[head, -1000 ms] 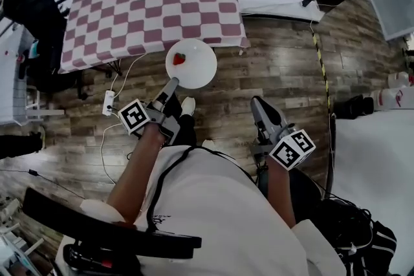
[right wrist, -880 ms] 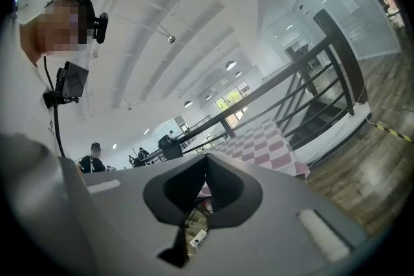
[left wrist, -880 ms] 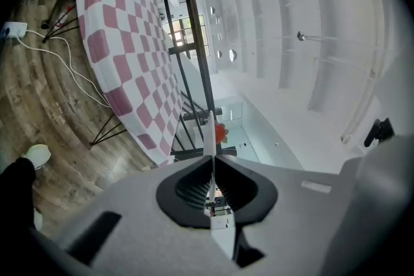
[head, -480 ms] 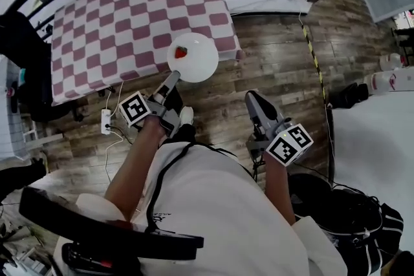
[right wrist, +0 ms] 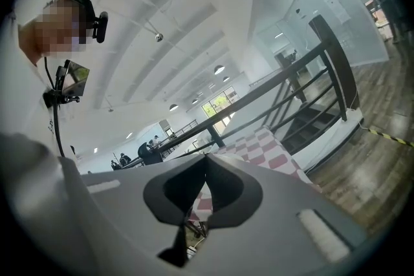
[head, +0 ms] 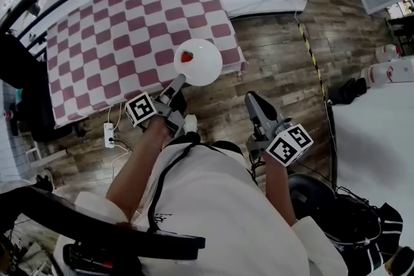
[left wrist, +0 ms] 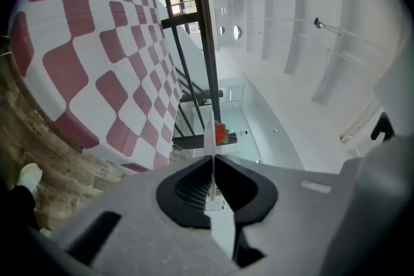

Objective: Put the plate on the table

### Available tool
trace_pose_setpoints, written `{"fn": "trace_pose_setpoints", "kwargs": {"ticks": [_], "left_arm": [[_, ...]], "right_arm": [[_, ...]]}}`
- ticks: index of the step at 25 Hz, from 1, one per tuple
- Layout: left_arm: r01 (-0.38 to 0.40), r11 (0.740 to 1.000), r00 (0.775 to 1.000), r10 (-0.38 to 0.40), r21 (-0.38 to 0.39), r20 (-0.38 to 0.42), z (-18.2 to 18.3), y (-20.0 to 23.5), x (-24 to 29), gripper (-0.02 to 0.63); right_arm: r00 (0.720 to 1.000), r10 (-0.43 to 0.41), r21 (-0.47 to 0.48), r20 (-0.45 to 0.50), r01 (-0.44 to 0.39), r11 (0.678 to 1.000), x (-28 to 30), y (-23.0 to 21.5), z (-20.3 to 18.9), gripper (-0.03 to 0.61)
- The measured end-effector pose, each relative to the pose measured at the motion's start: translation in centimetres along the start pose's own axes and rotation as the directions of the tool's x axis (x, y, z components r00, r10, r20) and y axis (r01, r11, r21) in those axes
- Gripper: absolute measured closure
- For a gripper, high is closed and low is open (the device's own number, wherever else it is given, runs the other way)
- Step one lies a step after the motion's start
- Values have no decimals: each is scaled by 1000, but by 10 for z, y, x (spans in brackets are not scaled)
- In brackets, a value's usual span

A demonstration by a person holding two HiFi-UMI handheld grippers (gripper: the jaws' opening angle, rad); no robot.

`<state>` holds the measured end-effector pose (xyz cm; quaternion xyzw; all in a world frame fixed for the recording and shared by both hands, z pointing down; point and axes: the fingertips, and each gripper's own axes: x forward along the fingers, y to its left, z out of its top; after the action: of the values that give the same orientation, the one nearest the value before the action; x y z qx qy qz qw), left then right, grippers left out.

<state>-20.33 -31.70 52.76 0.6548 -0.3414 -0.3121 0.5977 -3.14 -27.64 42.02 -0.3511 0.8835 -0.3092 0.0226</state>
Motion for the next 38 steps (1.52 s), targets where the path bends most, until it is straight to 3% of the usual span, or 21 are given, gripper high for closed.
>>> {"fn": "trace_pose_setpoints", "kwargs": {"ticks": [2,5,10,20,38], "left_arm": [[-9,1000,1000,9,14,-16,9,8,4,594],[37,999,999,-37,-12,-30,13,8,18,594],[12,1000,998,-14,-28,-53,13,29,32,594],[35,998,998,-37,-55,-50,8,55,72,594],[-51,998,999,50,-49,-21,18,158,150,594]], "right_arm": [[1000,-6,4,6,6,1000,9,1,1,571],[1000,-18,11,-1,18,1000,18,1,-3,571],[999,-38,28,-17,38,999,24,-6,-9,571],[998,-32,55,-56,36,998,35,-45,-9,571],[988,-28,89,-152,42,995,43,-132,-7,571]]}}
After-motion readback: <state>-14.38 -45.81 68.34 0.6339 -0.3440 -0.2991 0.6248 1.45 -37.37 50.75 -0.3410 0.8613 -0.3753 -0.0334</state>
